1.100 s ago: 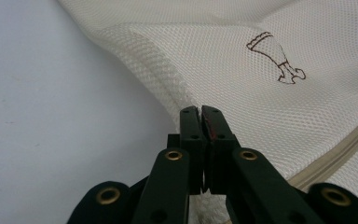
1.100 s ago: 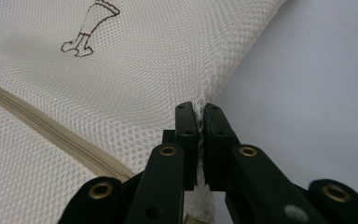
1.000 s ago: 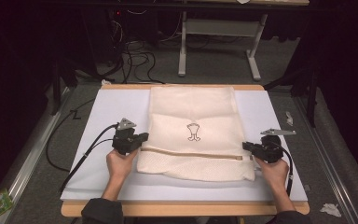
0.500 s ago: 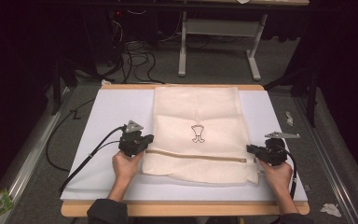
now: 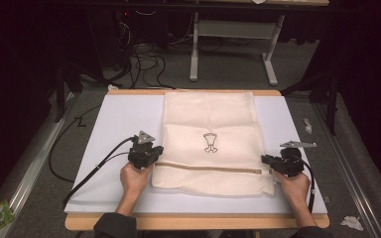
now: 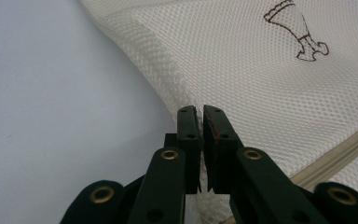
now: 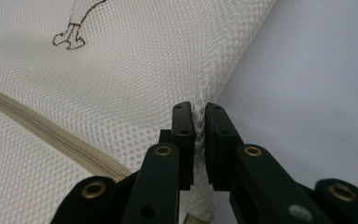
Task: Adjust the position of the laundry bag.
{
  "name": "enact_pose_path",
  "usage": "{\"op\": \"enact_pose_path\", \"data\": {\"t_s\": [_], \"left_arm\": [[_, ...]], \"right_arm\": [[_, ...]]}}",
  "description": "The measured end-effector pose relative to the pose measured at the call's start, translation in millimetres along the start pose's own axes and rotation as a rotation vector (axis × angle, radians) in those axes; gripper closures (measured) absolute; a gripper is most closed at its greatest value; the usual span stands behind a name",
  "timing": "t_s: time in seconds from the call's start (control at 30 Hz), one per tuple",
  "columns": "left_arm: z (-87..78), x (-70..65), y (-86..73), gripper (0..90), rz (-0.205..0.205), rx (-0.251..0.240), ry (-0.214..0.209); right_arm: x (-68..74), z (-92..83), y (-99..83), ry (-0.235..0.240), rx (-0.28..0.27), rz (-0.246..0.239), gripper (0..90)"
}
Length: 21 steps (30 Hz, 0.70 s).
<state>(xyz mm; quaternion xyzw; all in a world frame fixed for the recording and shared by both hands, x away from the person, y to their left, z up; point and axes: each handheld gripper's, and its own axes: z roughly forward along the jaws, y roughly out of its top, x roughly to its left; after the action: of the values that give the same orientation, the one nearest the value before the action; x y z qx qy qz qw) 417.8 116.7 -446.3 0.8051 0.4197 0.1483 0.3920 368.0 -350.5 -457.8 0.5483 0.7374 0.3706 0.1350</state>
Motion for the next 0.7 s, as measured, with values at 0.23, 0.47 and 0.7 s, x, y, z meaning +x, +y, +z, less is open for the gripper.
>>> {"op": "enact_pose_path", "data": {"t_s": [0.23, 0.47, 0.7], "left_arm": [[1.6, 0.1, -3.9, 79.5, 0.01, -0.002, 0.021], [3.0, 0.4, -8.6, 71.4, -0.001, -0.002, 0.029], [0.5, -6.7, -13.0, 61.5, 0.014, -0.019, 0.048]], "right_arm": [[-1.3, 0.8, -2.3, -0.001, -0.001, 0.003, 81.4], [-2.8, 1.4, -4.1, -0.008, -0.001, 0.013, 72.3], [-4.4, 0.7, -7.5, -0.023, -0.023, 0.025, 57.3]]}}
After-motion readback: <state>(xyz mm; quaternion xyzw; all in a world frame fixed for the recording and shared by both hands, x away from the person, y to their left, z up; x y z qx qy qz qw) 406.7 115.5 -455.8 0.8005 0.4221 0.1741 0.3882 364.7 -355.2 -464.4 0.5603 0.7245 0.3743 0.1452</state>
